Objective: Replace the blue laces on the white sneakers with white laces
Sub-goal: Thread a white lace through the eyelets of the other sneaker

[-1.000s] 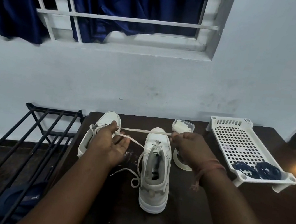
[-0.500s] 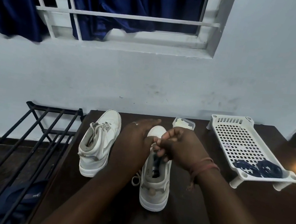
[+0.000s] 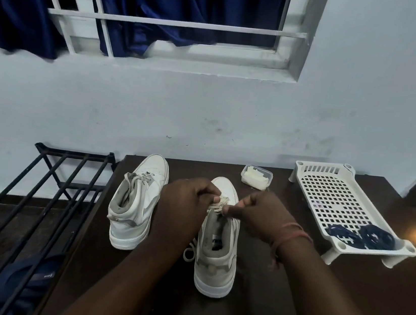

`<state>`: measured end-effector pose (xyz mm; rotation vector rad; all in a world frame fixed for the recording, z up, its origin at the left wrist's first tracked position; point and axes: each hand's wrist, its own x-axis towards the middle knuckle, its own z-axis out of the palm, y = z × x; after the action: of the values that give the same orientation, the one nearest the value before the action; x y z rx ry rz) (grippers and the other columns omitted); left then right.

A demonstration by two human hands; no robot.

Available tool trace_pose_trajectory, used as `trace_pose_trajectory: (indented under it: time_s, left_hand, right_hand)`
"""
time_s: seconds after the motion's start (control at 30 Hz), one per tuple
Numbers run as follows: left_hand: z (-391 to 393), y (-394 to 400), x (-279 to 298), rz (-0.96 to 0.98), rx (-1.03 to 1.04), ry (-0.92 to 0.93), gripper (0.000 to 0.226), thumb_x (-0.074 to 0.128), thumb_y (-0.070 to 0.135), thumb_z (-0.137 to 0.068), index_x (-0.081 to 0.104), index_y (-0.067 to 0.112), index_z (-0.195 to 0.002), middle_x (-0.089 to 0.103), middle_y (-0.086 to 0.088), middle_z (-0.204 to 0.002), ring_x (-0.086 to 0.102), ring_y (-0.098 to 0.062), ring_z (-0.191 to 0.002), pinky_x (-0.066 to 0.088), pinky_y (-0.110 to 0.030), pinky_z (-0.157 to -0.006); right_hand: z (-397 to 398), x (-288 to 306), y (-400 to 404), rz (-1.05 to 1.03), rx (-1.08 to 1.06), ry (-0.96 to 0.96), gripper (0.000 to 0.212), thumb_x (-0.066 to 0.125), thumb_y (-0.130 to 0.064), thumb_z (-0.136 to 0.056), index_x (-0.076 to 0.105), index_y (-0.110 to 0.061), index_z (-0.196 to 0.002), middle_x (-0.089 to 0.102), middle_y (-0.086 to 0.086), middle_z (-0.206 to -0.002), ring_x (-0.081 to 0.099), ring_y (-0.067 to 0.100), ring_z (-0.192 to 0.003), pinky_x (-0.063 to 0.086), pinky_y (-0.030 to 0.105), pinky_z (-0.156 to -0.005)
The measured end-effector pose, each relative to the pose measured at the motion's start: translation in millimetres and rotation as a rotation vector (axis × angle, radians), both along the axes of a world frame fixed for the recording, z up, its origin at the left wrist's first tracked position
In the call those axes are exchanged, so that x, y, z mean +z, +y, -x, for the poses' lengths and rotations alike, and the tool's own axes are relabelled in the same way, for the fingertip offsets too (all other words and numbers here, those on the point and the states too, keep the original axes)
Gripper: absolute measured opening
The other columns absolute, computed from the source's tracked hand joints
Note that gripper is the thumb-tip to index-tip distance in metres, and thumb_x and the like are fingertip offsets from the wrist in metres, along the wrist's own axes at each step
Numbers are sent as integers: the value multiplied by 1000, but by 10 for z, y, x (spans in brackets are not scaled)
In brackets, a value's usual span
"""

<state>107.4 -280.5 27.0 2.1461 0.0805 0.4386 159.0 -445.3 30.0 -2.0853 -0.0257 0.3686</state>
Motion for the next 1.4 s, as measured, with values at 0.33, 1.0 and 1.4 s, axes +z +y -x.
trace_pose_trajectory:
  time_s: [0.33,1.0,1.4]
  left_hand:
    - [-6,-111,-159,-284,-150,-141,24,63,3,-75,81,15,-88,77,0,-84,59,-8,-93,36,1,-78]
    - [-32,-122,-252,-747,-68,-54,13,59,17,-68,71,19,-65,55,-1,-71,49,-24,-66,43,-37,-56]
    - [-117,-150,-272,-802,-164,-54,25,48,23,-73,65,14,-57,54,-6,-67,52,-27,-67,40,-39,-60]
  right_hand:
    - [-52,-104,-73,-59,-1,301,7,68,-16,-81,69,-9,-81,73,18,-92,73,34,-87,60,49,-77]
    - [-65,-96,-69,-76,9,313,12,63,-9,-90,64,-12,-78,68,9,-77,68,22,-65,57,31,-61]
    - [-44,-47,-33,-66,15,298,7,66,-12,-87,69,-6,-89,71,13,-82,70,24,-68,61,35,-66]
